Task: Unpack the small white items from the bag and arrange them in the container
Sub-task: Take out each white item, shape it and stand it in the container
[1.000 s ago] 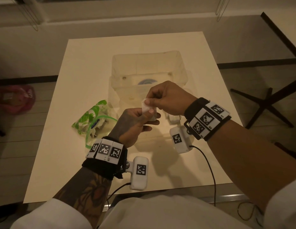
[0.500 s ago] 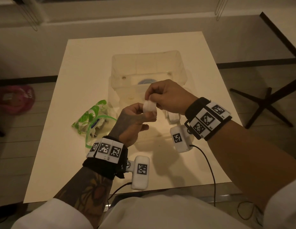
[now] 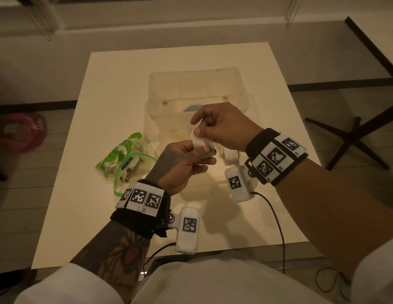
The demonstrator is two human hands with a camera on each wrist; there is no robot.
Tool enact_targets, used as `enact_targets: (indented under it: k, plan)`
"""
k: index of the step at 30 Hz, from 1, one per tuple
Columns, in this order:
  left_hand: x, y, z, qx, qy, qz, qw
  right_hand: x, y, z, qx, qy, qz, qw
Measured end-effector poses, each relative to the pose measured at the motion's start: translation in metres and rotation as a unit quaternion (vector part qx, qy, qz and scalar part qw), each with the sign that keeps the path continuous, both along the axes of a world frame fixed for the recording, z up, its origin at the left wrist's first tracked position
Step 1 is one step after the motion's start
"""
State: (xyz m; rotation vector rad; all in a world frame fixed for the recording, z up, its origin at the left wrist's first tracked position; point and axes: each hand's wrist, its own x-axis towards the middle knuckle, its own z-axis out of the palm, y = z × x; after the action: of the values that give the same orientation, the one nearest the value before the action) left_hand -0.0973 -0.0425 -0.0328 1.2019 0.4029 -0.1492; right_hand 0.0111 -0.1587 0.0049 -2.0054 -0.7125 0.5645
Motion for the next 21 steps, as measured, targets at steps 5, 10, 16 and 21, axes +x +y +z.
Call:
enact_targets:
  k: [5,10,16,21]
  plan:
    - [0.0,0.001,0.0,0.047,-0.001,0.005,0.999,0.0,0.0,0.0,0.009,-0.015,-0.017,1.0]
    - [-0.001,0.004,-0.003,0.101,0.009,-0.003,0.995,0.002,-0.002,0.0,-0.011,0.002,0.005,1.0]
    - [-0.002,0.003,-0.004,0.092,0.006,0.011,0.996,0.004,-0.007,-0.003,-0.055,0.022,0.019,0.998]
    - [-0.002,0.004,-0.007,0.085,0.006,0.003,0.996,0.005,-0.013,-0.004,-0.08,0.003,0.045,0.996]
